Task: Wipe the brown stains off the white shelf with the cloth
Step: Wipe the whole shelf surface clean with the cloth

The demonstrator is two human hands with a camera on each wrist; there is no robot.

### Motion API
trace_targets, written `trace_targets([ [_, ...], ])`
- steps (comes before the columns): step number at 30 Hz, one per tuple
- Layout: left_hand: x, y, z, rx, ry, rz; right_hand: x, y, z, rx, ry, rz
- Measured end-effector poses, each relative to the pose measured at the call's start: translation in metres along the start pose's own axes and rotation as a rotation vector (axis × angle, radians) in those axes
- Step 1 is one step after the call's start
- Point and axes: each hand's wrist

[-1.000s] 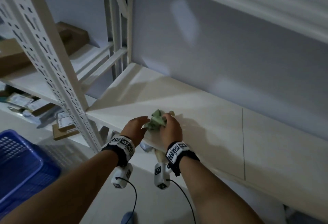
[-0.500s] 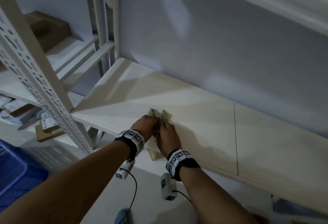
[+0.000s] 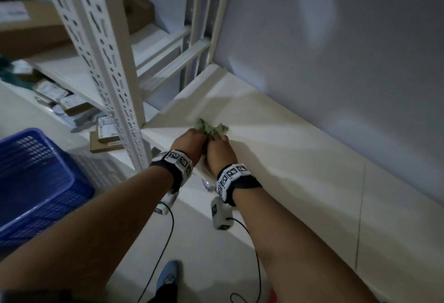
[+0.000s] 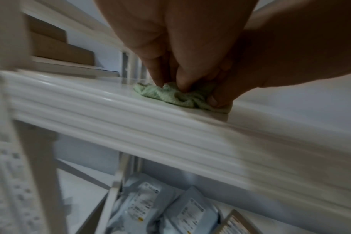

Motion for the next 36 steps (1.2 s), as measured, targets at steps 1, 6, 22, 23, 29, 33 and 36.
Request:
trace_targets([
  [1, -0.009, 0.013, -0.001, -0.021, -0.007, 0.004, -0.001, 0.014, 0.006, -0.041, 0.023, -0.001],
  [6, -0.032, 0.064, -0.017, -0.089, -0.09, 0.017, -0.009, 0.074, 0.024, -0.151, 0.087, -0.079],
  [22, 0.035, -0.04, -0.017, -0.026, -0.076, -0.045, -0.019, -0.026, -0.038, 0.026, 0.151, -0.06],
  [23, 0.043, -0.053, -0.019, -0.01, -0.073, -0.039, -0.019, -0.039, -0.046, 0.048, 0.152, -0.052],
  [29, 0.092, -0.128, -0.035, 0.071, -0.016, -0.026, -0.01, -0.119, -0.103, 0.119, 0.045, -0.012],
  [33, 0.114, -0.17, -0.053, 0.123, -0.003, -0.022, 0.001, -0.16, -0.142, 0.1, -0.049, 0.026],
  [36, 0.13, -0.206, -0.071, 0.17, -0.016, -0.048, 0.012, -0.19, -0.172, 0.123, -0.083, 0.065],
])
Point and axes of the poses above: each hand's wrist, its own z-axis towards the middle knuckle, its own x-axis out of the palm, y = z × x, and after that the axes turned 1 degree about -x, right-handed
